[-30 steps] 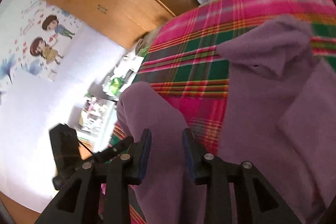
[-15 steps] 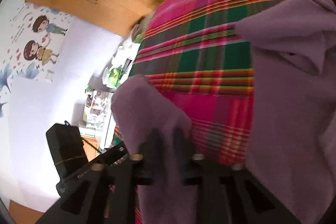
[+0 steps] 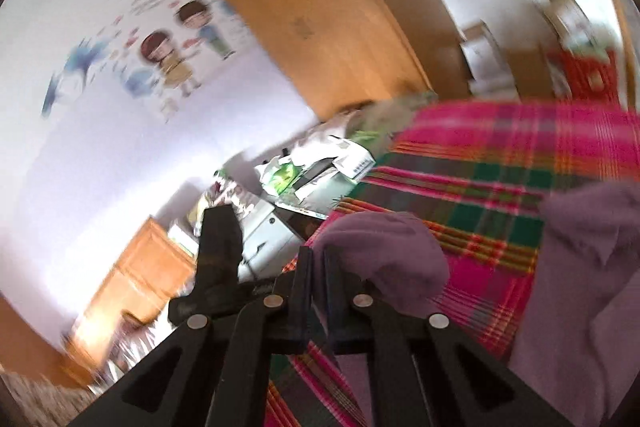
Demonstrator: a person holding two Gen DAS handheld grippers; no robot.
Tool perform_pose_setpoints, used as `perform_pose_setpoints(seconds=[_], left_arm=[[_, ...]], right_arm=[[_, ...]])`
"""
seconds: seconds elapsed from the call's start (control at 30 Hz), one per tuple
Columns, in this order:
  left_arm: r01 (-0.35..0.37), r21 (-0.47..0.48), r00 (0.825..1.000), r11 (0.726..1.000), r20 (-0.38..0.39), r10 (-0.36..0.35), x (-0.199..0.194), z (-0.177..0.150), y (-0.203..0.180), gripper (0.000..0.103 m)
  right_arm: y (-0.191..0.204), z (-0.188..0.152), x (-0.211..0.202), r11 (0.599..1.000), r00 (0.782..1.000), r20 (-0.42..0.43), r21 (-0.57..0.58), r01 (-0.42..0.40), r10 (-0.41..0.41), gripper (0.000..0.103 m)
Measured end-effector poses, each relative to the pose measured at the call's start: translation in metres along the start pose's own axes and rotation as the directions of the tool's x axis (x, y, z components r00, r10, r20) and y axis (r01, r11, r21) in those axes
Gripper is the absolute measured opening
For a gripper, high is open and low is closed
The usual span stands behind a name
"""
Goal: Fold clothes
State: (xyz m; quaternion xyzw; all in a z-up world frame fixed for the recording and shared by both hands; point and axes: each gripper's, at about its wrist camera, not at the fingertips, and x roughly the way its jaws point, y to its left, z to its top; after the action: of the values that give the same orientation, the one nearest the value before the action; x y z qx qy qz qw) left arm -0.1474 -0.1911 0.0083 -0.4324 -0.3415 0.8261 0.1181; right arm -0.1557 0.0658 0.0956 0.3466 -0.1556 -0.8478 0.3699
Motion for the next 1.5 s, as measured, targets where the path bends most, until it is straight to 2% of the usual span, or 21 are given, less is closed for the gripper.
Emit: perform_pose_setpoints(seconds=[0.13,0.33,0.47,0.57,0.7,0.8,0.9,1.0,1.07,1.13,1.23,1.3,1.4,1.47,1.5], left_arm=[[-0.036,-0.023,0.999,0.999,0.029,0.037,-0.021,-0.005,0.013,0.019],[-0.085,-0.052,0.994,0.995,0.07,0.089,-0.061,-0.023,0.032,0.019],[-0.082,-0.034,0.994,0.996,0.066,0.084,-0.069,-0.03,0.025,0.019],[-0.114,-0.005,0.991,0.993,0.072,0.114,-0.078,-0.033,0.015,0.019],[-0.138,0.102,0.981,0.985,0.149,0.122,-0.099,-0.038,-0.016,0.021],[-0.129,0.188,0.985,0.974,0.141,0.103,-0.105,-0.042,-0.04,0.024],[-0.13,0.238,0.988,0.962,0.108,0.107,-0.104,-0.047,-0.053,0.024],[-0.147,0.262,0.988,0.954,0.087,0.128,-0.101,-0.055,-0.057,0.024],[-0.161,0.282,0.987,0.946,0.062,0.15,-0.098,-0.06,-0.06,0.024],[-0.199,0.323,0.98,0.925,0.044,0.196,-0.092,-0.071,-0.065,0.024],[-0.237,0.375,0.969,0.896,0.031,0.244,-0.083,-0.087,-0.069,0.024],[-0.233,0.402,0.969,0.885,0.015,0.248,-0.078,-0.097,-0.07,0.025],[-0.273,0.459,0.956,0.846,0.029,0.293,-0.072,-0.111,-0.075,0.025],[-0.302,0.49,0.946,0.817,0.05,0.32,-0.069,-0.12,-0.078,0.025],[-0.314,0.496,0.942,0.81,0.059,0.33,-0.068,-0.121,-0.079,0.025]], right_arm=[[0.031,-0.024,0.008,0.99,0.999,-0.043,-0.143,0.012,-0.018,0.006],[0.07,-0.071,0.031,0.965,0.99,-0.141,-0.261,-0.014,-0.024,0.006],[0.067,-0.087,0.038,0.974,0.982,-0.19,-0.221,-0.043,0.0,0.006],[0.066,-0.099,0.043,0.981,0.969,-0.247,-0.18,-0.074,0.028,0.006],[0.069,-0.113,0.048,0.983,0.955,-0.294,-0.164,-0.085,0.034,0.008],[0.078,-0.118,0.044,0.977,0.942,-0.331,-0.17,-0.125,0.063,0.008],[0.094,-0.124,0.026,0.963,0.937,-0.338,-0.21,-0.172,0.094,0.008],[0.096,-0.126,0.0,0.963,0.93,-0.326,-0.146,-0.225,0.168,0.008],[0.091,-0.127,-0.021,0.969,0.933,-0.313,-0.104,-0.222,0.18,0.008],[0.084,-0.129,-0.045,0.977,0.936,-0.308,-0.067,-0.203,0.173,0.009],[0.073,-0.132,-0.08,0.991,0.937,-0.34,-0.072,-0.11,0.079,0.019],[0.068,-0.135,-0.099,0.99,0.938,-0.343,-0.139,-0.001,-0.047,0.02],[0.062,-0.139,-0.115,0.94,0.919,-0.281,-0.279,0.198,-0.277,0.021],[0.061,-0.143,-0.116,0.886,0.897,-0.218,-0.359,0.293,-0.384,0.023],[0.06,-0.144,-0.112,0.877,0.898,-0.201,-0.375,0.3,-0.392,0.024]])
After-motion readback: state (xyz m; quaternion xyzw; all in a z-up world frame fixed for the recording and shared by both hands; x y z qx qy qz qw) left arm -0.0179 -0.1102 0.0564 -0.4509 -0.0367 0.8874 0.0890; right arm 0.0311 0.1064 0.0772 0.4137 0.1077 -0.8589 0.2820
